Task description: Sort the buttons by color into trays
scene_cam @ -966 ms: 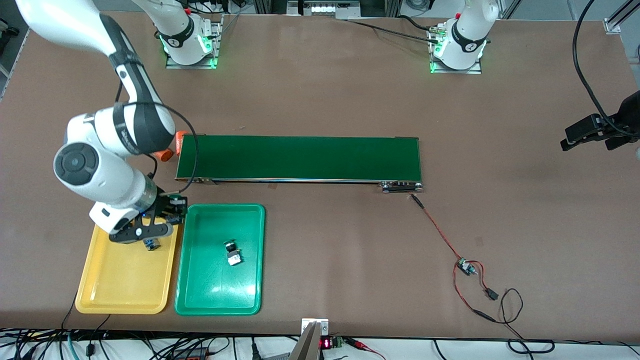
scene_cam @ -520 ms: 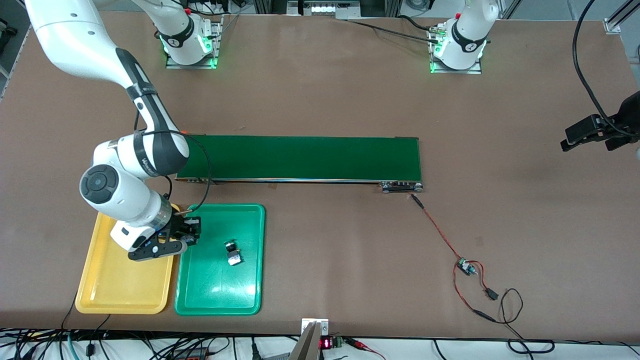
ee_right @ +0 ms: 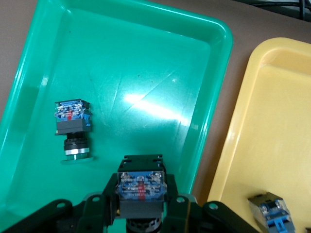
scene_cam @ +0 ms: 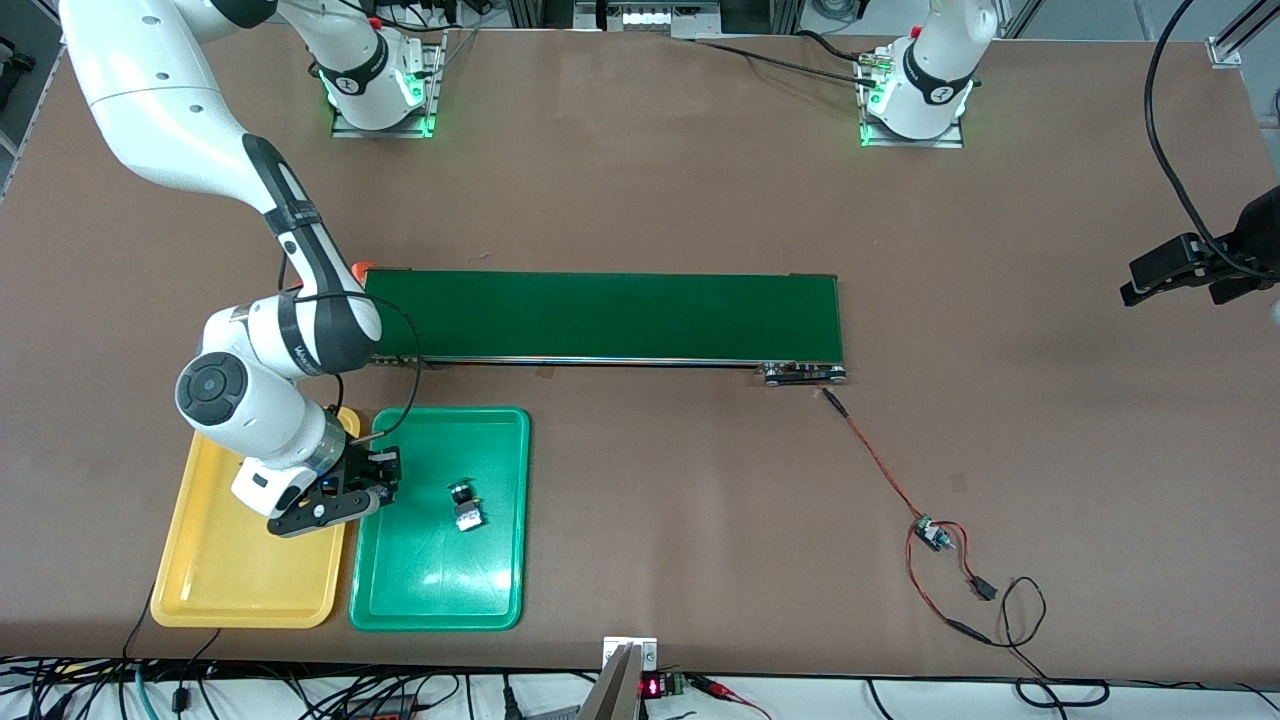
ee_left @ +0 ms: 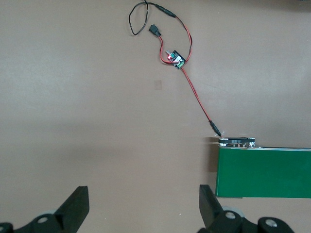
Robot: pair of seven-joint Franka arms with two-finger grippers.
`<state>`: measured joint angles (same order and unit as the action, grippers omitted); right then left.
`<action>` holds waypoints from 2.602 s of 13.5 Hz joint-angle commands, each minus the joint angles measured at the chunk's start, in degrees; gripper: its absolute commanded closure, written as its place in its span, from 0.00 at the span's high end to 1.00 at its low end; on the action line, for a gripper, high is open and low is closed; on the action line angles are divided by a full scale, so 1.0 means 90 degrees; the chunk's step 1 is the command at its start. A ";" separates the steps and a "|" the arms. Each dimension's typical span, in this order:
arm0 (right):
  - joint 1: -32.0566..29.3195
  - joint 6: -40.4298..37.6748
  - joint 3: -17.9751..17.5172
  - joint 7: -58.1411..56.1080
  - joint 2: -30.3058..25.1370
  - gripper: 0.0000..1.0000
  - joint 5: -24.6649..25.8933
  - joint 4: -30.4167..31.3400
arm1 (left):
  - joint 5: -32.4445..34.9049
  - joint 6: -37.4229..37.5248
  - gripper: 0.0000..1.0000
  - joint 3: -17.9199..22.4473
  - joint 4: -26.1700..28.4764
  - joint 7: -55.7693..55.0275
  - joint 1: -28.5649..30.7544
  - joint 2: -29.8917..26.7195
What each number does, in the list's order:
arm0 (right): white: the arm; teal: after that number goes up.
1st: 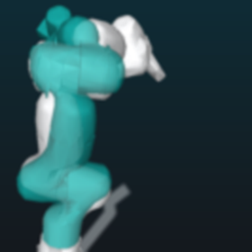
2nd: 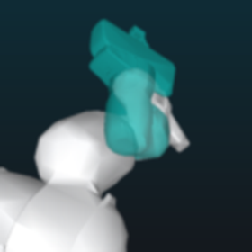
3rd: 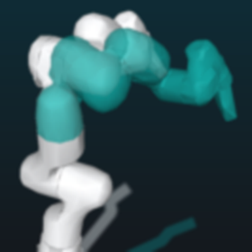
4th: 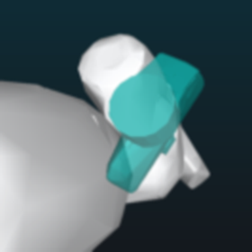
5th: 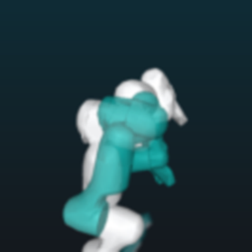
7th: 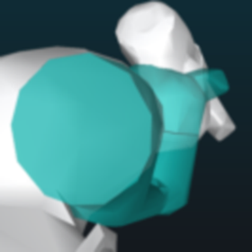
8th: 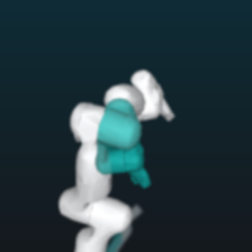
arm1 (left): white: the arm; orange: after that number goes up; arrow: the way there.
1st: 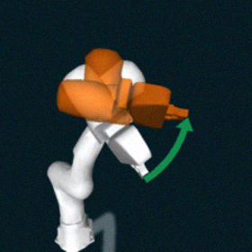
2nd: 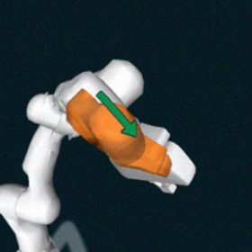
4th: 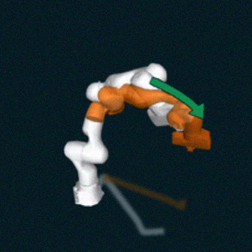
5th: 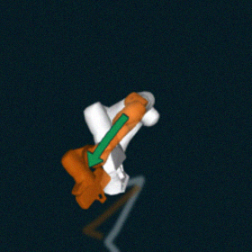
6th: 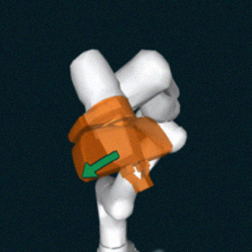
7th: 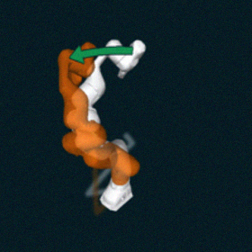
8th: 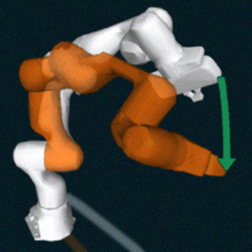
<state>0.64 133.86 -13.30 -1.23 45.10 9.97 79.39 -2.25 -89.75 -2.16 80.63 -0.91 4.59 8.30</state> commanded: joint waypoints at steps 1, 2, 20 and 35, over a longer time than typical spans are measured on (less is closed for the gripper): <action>-0.0023 0.0291 -0.0036 -0.0186 0.0203 0.13 -0.0024 -0.0179 | 0.0093 -0.0009 1.00 -0.0004 -0.0072 0.0082 0.0017 0.0025; -0.0023 0.0370 -0.0036 -0.0186 0.0233 0.14 -0.0024 -0.0179 | 0.0103 -0.0009 1.00 -0.0004 -0.0072 0.0091 0.0017 0.0025; 0.0017 -0.2349 0.0111 0.0185 -0.1492 1.00 -0.0219 0.0124 | 0.0084 -0.0009 1.00 -0.0004 -0.0091 0.0101 0.0008 0.0045; -0.0530 -0.5244 0.0814 0.0713 -0.4355 1.00 -0.0815 0.0748 | 0.0083 -0.0272 1.00 -0.0101 0.0016 0.0082 -0.0051 -0.0004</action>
<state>-2.40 87.02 -5.85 4.63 10.57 4.06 81.84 -2.25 -92.32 -2.95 80.66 -0.82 4.05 8.60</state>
